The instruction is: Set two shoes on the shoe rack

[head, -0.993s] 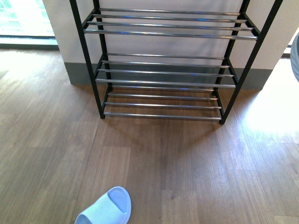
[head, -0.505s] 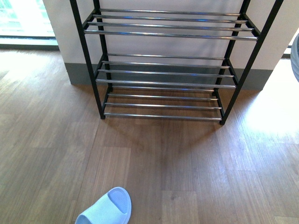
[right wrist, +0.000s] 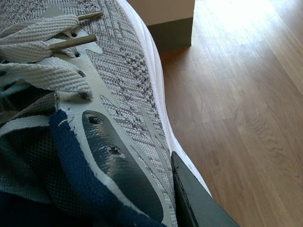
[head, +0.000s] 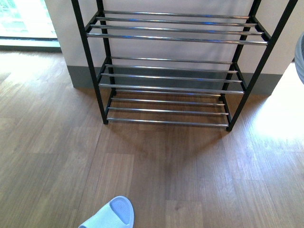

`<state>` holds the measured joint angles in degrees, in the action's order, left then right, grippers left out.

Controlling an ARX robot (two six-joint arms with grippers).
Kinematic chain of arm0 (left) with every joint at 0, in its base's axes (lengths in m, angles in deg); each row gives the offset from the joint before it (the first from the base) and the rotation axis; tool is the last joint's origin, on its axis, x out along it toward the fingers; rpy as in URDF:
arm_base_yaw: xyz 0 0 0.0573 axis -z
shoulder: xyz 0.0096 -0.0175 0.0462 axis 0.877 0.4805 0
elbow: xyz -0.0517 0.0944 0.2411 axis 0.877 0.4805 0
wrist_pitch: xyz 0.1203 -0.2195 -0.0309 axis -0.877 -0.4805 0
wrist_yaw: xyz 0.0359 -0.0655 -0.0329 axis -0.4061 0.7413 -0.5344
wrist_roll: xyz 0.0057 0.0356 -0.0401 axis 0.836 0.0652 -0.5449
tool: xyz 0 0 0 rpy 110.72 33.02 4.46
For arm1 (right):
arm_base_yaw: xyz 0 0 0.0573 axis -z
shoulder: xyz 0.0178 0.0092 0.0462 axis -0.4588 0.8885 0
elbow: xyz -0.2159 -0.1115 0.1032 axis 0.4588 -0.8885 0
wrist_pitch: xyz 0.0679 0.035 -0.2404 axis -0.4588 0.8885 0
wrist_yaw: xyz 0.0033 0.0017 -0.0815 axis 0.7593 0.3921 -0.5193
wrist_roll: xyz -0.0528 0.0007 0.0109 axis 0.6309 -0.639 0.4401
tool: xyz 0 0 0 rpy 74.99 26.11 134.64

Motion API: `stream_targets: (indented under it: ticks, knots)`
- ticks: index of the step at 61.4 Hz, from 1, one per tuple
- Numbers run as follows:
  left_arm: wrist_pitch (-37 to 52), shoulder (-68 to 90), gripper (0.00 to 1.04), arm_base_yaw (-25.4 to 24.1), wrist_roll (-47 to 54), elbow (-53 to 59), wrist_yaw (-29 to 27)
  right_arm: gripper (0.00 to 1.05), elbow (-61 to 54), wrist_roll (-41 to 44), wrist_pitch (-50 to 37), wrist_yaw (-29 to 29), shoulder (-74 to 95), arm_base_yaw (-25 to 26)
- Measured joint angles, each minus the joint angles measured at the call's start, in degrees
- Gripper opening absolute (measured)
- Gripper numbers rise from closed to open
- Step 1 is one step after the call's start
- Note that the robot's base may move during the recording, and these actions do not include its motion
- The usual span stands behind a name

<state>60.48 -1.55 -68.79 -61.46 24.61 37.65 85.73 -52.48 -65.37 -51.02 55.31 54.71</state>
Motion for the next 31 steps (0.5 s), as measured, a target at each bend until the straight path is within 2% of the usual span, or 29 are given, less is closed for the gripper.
stream_targets:
  ticks: [31]
  knots:
    - [0.0, 0.0, 0.02, -0.13, 0.0, 0.0, -0.39, 0.01, 0.0, 0.02, 0.0, 0.52, 0.0, -0.28]
